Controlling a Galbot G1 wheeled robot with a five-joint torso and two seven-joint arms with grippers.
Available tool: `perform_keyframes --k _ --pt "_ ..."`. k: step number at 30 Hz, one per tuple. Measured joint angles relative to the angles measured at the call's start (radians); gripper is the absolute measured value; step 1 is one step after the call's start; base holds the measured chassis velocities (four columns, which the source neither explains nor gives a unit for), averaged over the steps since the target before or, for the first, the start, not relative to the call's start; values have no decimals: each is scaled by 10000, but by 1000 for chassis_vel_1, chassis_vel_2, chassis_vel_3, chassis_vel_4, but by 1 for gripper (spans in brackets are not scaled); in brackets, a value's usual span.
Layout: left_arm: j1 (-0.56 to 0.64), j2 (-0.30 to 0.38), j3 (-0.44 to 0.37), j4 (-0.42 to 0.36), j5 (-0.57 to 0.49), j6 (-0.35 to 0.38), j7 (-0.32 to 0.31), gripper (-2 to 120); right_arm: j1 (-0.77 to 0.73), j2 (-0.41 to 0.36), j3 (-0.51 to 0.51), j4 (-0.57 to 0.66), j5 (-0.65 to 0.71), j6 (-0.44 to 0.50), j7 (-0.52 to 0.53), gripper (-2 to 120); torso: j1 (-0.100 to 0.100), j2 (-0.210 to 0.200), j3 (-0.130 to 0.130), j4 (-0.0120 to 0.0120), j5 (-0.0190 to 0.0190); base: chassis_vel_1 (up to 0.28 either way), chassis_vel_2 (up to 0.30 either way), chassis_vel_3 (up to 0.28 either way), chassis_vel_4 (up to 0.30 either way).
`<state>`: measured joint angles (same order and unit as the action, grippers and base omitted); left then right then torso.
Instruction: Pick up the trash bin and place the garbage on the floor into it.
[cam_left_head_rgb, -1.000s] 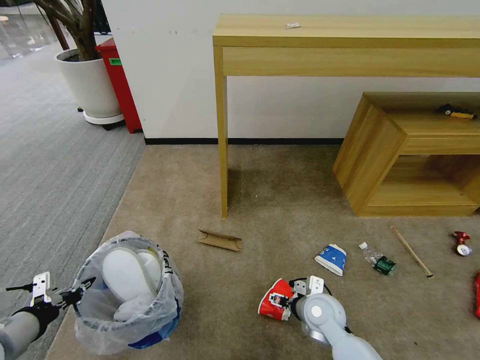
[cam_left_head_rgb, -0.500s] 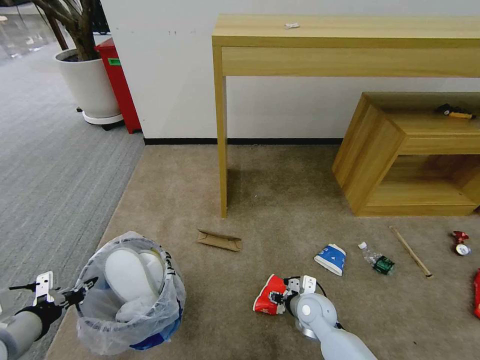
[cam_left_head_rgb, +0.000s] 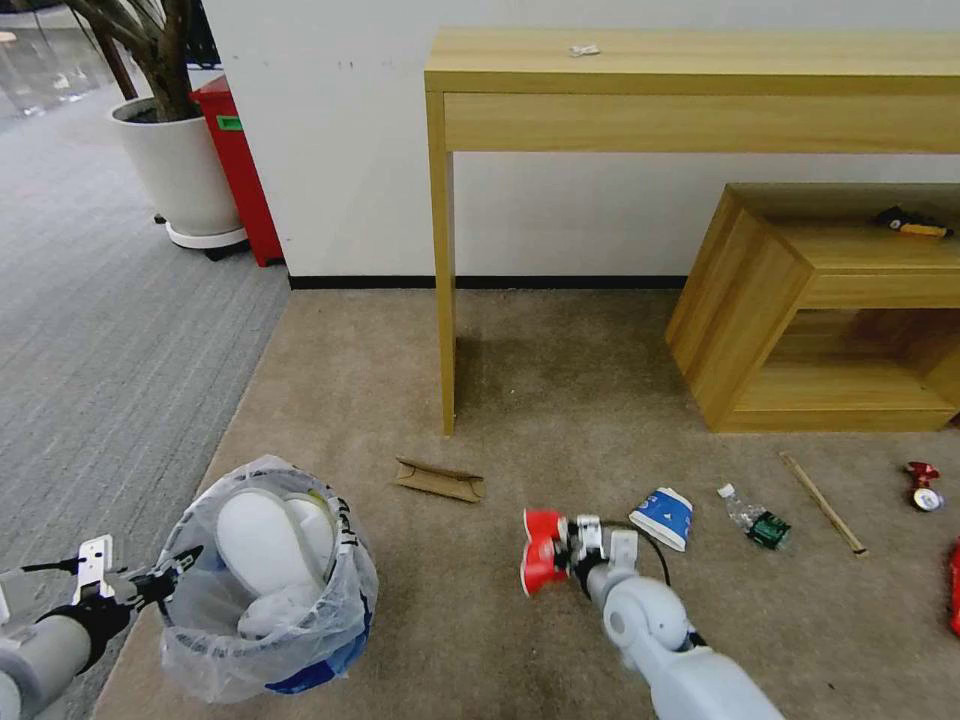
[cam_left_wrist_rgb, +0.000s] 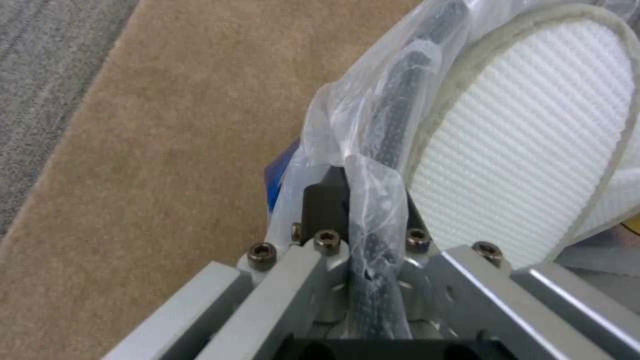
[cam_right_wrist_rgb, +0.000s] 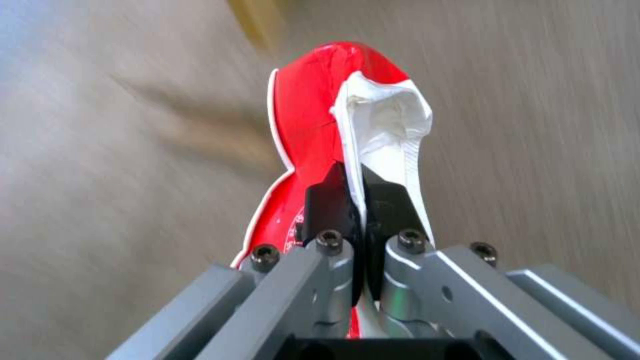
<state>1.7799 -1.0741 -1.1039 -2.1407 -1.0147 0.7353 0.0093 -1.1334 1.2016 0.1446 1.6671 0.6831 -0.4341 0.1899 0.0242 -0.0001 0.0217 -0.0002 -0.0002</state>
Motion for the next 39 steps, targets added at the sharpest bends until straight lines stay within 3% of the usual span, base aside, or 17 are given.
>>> perform_keyframes --k 3,8,10,16,18,20,24,27,39 --pt "-33 14 217 -147 -1 0 -226 0 773 -671 -65 1350 20 309 -1280 0 0 0 -1 0 -1 0 0 0 0" --pt "-166 175 526 -215 -36 0 -551 0 1975 -1166 -498 1985 165 414 -2585 0 1 0 0 0 0 0 0 0 0" --pt "-322 391 859 -230 -98 0 -790 0 3133 -1261 -955 2138 482 378 -3450 0 1 -1 0 -1 -3 0 0 0 0" --pt "-644 864 1425 -222 -341 0 -1254 0 5146 -837 -2325 1935 968 249 -4542 0 1 0 -1 1 -6 0 0 0 0" --pt "-875 1300 1856 -133 -578 -1 -1613 0 6162 -151 -3486 1592 1061 219 -5129 0 0 0 1 3 -6 0 0 0 0" --pt "-927 1402 1950 -115 -636 -1 -1702 0 6332 -8 -3764 1519 1032 209 -5282 0 1 0 0 4 -7 0 0 0 0" --pt "-1063 1760 2201 -77 -873 -1 -1980 0 6753 374 -4766 1181 363 213 -5824 0 1 0 0 3 -4 0 0 0 0" --pt "-1112 2086 2296 -68 -1061 -1 -2130 0 6915 628 -5495 778 -964 375 -6434 0 0 0 -1 -1 -5 0 0 0 0" --pt "-904 2637 2159 -280 -1355 17 -2309 0 7346 952 -6547 -103 -3808 899 -8447 0 -1 0 -1 0 -2 0 0 0 0"
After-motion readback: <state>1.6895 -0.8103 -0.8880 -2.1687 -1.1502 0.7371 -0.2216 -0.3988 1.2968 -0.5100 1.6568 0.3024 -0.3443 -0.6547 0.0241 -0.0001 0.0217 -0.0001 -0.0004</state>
